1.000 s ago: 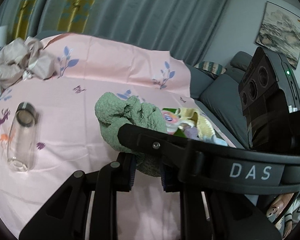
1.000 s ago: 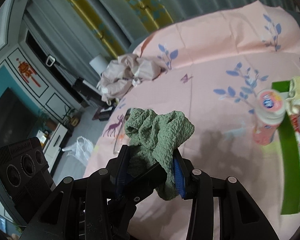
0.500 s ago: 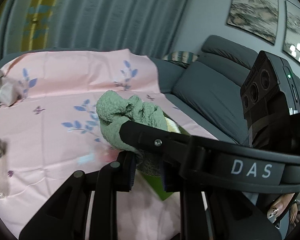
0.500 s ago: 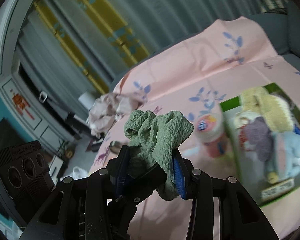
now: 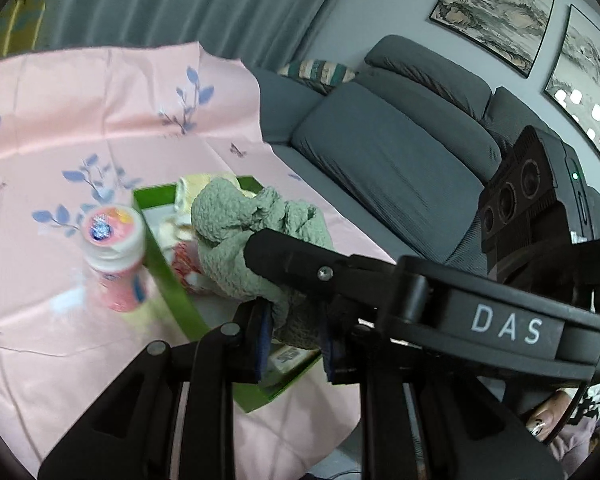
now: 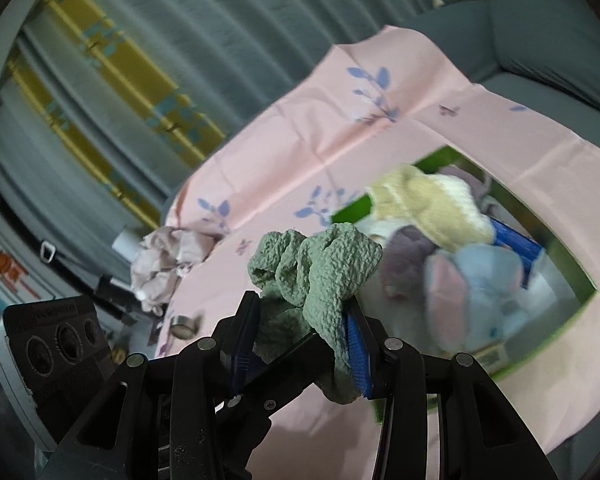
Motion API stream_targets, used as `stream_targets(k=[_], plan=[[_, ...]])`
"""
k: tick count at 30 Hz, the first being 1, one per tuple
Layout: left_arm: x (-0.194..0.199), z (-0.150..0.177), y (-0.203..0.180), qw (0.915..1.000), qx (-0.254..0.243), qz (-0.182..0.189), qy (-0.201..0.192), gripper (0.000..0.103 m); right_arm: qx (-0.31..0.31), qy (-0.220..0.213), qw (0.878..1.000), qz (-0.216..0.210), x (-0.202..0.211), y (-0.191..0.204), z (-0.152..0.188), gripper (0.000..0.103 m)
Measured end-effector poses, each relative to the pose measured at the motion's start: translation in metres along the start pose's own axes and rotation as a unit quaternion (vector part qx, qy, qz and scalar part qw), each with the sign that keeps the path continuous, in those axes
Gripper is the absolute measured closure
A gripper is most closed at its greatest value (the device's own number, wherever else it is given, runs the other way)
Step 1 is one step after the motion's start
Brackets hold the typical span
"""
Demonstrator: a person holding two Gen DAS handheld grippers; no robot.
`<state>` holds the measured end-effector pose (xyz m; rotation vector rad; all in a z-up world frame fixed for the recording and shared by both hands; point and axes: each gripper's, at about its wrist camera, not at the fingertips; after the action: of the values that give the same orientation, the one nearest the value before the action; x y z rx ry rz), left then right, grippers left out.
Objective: Organize soft objects
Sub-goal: 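Lift the green knit cloth and carry it over the green box, then lower the green knit cloth into the box and open the right tool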
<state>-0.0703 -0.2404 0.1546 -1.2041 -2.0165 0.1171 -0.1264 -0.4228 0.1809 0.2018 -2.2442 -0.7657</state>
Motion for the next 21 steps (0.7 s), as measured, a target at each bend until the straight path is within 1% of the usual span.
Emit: stream_targets(k=[8, 12, 18, 21], plan=[[-0.029, 0.003, -0.005, 0.9992, 0.020, 0.011, 0.033, 0.087, -0.035, 0.015, 0.999, 0.019, -0.007, -0.031, -0.003, 0.059], [-0.044, 0.007, -0.003, 0.9982, 0.030, 0.004, 0.051, 0.087, -0.048, 0.030, 0.998, 0.038, -0.015, -0.044, -0.004, 0.059], [-0.065, 0.015, 0.006, 0.9956, 0.047, -0.007, 0.081, 0.086, -0.068, 0.069, 0.993, 0.063, -0.034, -0.062, -0.005, 0.059], [-0.070, 0.018, 0.010, 0.9949, 0.051, -0.013, 0.086, 0.086, -0.073, 0.078, 0.992, 0.074, -0.039, -0.067, -0.005, 0.059]])
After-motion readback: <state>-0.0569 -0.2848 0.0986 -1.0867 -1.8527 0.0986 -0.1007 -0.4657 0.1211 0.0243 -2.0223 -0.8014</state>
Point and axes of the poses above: each gripper's, at about its wrist camera, not at the fingertips, and x roughly against the way its jaws point, y to its left, z to its underside, and after that the axes turned 4 degrees about y, right-handed
